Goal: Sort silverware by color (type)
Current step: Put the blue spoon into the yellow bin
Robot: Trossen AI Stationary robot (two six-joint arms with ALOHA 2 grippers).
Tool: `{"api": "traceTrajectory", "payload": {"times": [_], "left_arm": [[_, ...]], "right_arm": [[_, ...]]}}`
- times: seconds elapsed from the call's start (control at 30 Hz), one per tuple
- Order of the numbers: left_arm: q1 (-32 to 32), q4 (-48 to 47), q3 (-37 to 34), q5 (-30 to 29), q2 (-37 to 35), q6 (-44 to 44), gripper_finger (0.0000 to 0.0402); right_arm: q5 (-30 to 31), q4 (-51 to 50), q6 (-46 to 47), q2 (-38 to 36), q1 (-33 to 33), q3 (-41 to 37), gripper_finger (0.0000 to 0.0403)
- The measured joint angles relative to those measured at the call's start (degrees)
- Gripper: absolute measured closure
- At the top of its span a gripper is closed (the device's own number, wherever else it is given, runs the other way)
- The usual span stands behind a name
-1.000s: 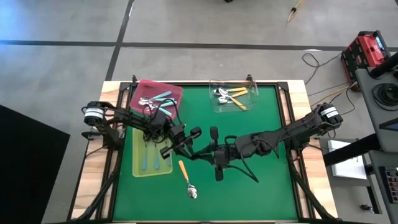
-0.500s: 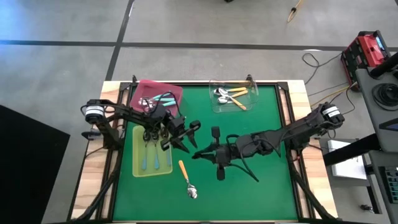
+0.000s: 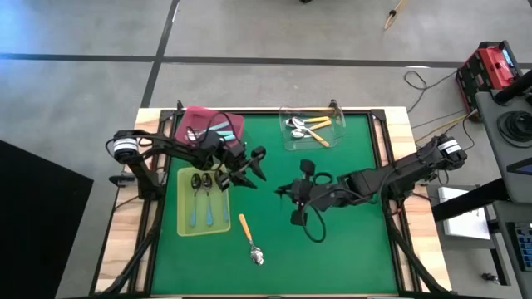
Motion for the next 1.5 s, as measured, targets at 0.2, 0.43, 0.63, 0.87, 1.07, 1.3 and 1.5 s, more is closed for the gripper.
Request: {"api": "traceTrajectory", "payload": {"times": [0.2,0.43,0.63,0.87,1.07,1.3,1.5], "left_arm": [[0.0,-0.1,-0.2,-0.7,-2.8,0.2,0.0257],[-1.2,-1.4,-3.3,-6.9,-9.0,4.0,0.0279],[-4.8,-18.2,-5.5,-15.3,-17.3,15.6,0.0289],[-8.5,-39.7,-5.8,-29.8,-25.2,31.8,0.0290],[-10.8,-40.2,-6.9,-32.5,-24.2,32.2,0.0290],[-15.3,-35.5,-7.4,-41.0,-17.8,33.0,0.0290],[-15.6,-34.5,-5.7,-47.4,-12.9,30.3,0.0275]], "right_arm": [[3.4,-8.3,8.6,0.0,0.0,-0.8,0.0394],[3.2,-8.0,9.3,-0.5,0.0,-4.9,0.0394],[2.9,0.9,7.4,-2.6,0.0,-10.2,0.0394],[3.5,12.9,4.7,-3.7,-0.1,-15.1,0.0394],[3.4,21.2,1.1,-2.5,-1.0,-16.8,0.0394],[4.5,23.6,-0.1,-2.3,-3.1,-17.0,0.0394],[5.5,26.7,-3.6,-2.3,-4.1,-17.0,0.0394]]}}
